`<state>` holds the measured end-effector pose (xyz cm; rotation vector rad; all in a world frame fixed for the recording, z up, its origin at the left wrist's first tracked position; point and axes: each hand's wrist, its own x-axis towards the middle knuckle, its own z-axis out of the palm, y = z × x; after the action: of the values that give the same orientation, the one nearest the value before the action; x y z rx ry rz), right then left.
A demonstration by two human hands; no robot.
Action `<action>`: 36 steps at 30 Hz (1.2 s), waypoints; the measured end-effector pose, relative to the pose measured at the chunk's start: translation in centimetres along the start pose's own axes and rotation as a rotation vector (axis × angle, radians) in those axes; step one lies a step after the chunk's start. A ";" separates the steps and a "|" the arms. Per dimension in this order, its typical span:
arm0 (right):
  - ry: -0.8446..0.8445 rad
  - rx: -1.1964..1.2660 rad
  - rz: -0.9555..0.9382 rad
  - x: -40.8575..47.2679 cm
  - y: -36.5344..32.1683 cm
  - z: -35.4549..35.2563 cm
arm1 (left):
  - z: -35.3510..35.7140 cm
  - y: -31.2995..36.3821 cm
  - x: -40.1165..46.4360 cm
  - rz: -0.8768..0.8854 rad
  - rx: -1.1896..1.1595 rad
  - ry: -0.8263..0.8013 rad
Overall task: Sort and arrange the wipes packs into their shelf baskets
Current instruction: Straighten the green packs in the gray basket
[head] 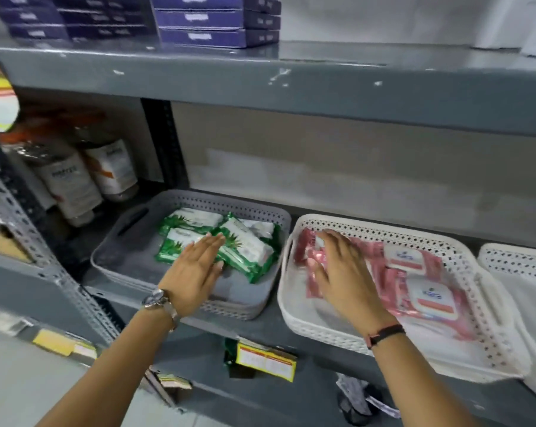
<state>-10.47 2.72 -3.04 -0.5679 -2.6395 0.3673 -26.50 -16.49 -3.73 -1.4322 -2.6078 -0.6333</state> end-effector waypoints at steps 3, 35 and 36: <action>-0.019 -0.012 -0.053 2.8 -4.4 2.4 | -1.4 -4.6 1.5 -0.008 0.061 -0.058; -0.609 -0.121 0.060 8.4 -10.4 11.0 | 0.3 -18.7 6.7 0.238 0.141 -0.536; -0.617 -0.133 0.056 8.5 -10.5 11.1 | 0.4 -18.7 6.7 0.243 0.148 -0.541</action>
<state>-25.94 -4.63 -6.40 -0.6539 -3.2635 0.4425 -45.60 -19.95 -7.97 -2.0547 -2.6898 -0.0156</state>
